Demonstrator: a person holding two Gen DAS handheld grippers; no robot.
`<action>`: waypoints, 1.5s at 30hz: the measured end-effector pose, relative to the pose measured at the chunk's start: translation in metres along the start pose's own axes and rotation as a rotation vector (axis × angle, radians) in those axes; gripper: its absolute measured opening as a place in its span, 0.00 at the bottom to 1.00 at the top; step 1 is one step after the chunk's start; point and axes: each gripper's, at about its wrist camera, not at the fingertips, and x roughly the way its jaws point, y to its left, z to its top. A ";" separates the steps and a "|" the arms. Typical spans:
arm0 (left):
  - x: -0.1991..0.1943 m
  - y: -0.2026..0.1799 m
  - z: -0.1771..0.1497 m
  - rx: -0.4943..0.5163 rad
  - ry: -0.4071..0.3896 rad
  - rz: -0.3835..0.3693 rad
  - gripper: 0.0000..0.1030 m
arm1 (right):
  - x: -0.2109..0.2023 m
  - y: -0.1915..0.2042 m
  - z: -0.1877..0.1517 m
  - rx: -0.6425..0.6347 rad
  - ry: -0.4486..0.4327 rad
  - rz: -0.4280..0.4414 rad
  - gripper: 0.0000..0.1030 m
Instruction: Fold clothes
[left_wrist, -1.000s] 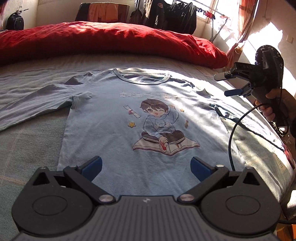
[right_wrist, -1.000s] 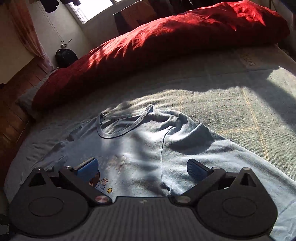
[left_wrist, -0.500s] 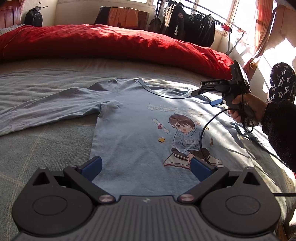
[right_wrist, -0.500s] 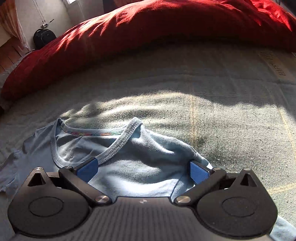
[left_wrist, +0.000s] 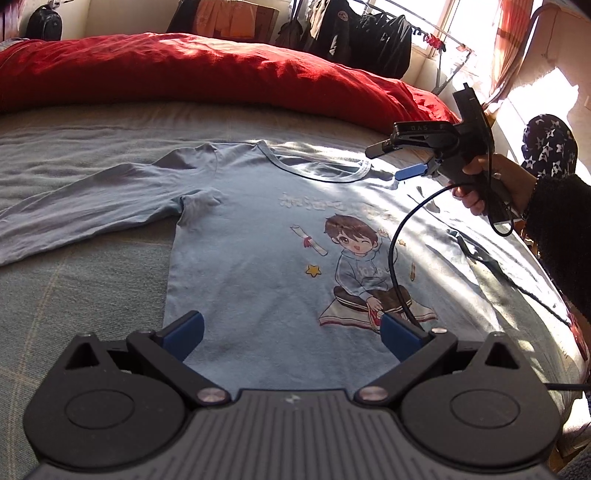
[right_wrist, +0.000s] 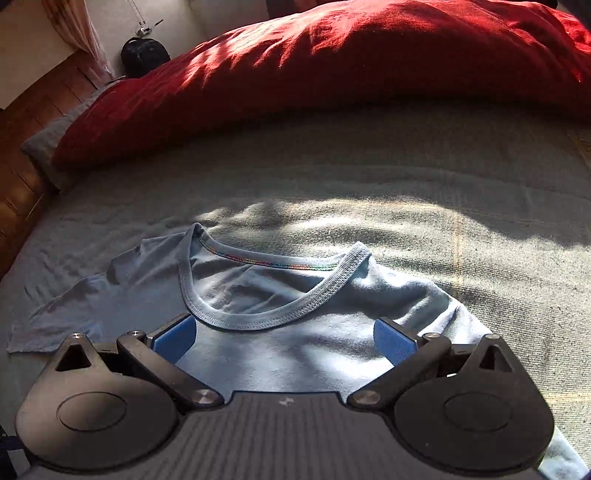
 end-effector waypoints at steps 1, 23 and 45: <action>-0.001 0.001 -0.001 -0.008 -0.002 0.000 0.98 | 0.010 0.002 0.001 -0.010 0.002 -0.022 1.00; -0.013 0.001 -0.010 -0.065 -0.039 -0.025 0.98 | -0.042 -0.079 -0.031 0.195 0.061 -0.062 1.00; -0.016 -0.004 -0.010 -0.050 -0.029 0.017 0.98 | -0.063 -0.048 -0.035 0.142 -0.041 -0.073 1.00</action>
